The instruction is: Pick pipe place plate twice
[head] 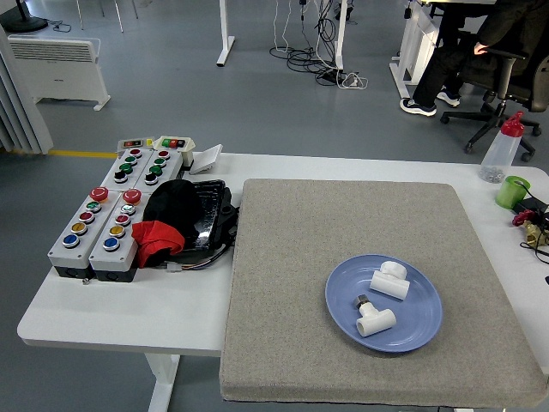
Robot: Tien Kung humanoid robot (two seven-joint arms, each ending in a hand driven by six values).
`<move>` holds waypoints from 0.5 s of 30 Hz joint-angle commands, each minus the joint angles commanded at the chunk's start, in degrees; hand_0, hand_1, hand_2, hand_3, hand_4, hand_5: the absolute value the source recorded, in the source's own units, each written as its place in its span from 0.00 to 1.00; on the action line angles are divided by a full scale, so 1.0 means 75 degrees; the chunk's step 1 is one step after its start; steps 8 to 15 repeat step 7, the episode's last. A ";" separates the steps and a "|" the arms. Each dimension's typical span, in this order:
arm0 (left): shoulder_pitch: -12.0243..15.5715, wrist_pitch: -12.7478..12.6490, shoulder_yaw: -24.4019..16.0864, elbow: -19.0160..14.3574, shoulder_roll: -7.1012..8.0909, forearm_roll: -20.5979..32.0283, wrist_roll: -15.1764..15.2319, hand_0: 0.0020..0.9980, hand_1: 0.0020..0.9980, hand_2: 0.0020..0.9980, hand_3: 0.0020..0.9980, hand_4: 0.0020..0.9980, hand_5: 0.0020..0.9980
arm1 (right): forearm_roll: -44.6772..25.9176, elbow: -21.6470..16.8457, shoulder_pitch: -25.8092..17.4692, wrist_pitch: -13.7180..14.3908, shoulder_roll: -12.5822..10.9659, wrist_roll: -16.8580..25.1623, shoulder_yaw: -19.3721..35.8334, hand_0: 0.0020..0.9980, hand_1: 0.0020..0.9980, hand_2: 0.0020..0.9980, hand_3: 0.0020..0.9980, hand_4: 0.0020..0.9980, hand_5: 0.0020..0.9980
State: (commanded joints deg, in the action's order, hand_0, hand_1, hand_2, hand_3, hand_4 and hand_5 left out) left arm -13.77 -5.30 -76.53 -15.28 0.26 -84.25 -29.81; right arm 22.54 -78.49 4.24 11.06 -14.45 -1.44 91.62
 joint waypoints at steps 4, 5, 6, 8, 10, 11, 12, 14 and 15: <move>0.0017 0.0005 -0.0014 -0.0004 -0.0011 -0.0022 -0.0008 0.58 0.58 0.58 0.49 0.41 1.00 | 0.0005 0.0004 -0.0013 0.0008 -0.0006 -0.0024 -0.0025 0.81 0.76 0.79 0.76 0.53 0.90; 0.0020 0.0005 -0.0015 -0.0004 -0.0013 -0.0022 -0.0009 0.58 0.58 0.58 0.49 0.41 1.00 | 0.0006 0.0004 -0.0014 0.0008 -0.0008 -0.0029 -0.0029 0.81 0.76 0.79 0.76 0.53 0.90; 0.0022 0.0010 -0.0014 -0.0004 -0.0015 -0.0027 -0.0009 0.58 0.58 0.58 0.49 0.41 1.00 | 0.0007 0.0004 -0.0017 0.0010 -0.0009 -0.0031 -0.0032 0.81 0.76 0.79 0.76 0.53 0.90; 0.0024 0.0015 -0.0013 -0.0004 -0.0016 -0.0032 -0.0008 0.58 0.58 0.58 0.49 0.41 1.00 | 0.0007 0.0005 -0.0019 0.0011 -0.0009 -0.0033 -0.0034 0.81 0.76 0.79 0.76 0.53 0.90; 0.0024 0.0015 -0.0013 -0.0004 -0.0016 -0.0032 -0.0008 0.58 0.58 0.58 0.49 0.41 1.00 | 0.0007 0.0005 -0.0019 0.0011 -0.0009 -0.0033 -0.0034 0.81 0.76 0.79 0.76 0.53 0.90; 0.0024 0.0015 -0.0013 -0.0004 -0.0016 -0.0032 -0.0008 0.58 0.58 0.58 0.49 0.41 1.00 | 0.0007 0.0005 -0.0019 0.0011 -0.0009 -0.0033 -0.0034 0.81 0.76 0.79 0.76 0.53 0.90; 0.0024 0.0015 -0.0013 -0.0004 -0.0016 -0.0032 -0.0008 0.58 0.58 0.58 0.49 0.41 1.00 | 0.0007 0.0005 -0.0019 0.0011 -0.0009 -0.0033 -0.0034 0.81 0.76 0.79 0.76 0.53 0.90; 0.0024 0.0015 -0.0013 -0.0004 -0.0016 -0.0032 -0.0008 0.58 0.58 0.58 0.49 0.41 1.00 | 0.0007 0.0005 -0.0019 0.0011 -0.0009 -0.0033 -0.0034 0.81 0.76 0.79 0.76 0.53 0.90; 0.0024 0.0015 -0.0013 -0.0004 -0.0016 -0.0032 -0.0008 0.58 0.58 0.58 0.49 0.41 1.00 | 0.0007 0.0005 -0.0019 0.0011 -0.0009 -0.0033 -0.0034 0.81 0.76 0.79 0.76 0.53 0.90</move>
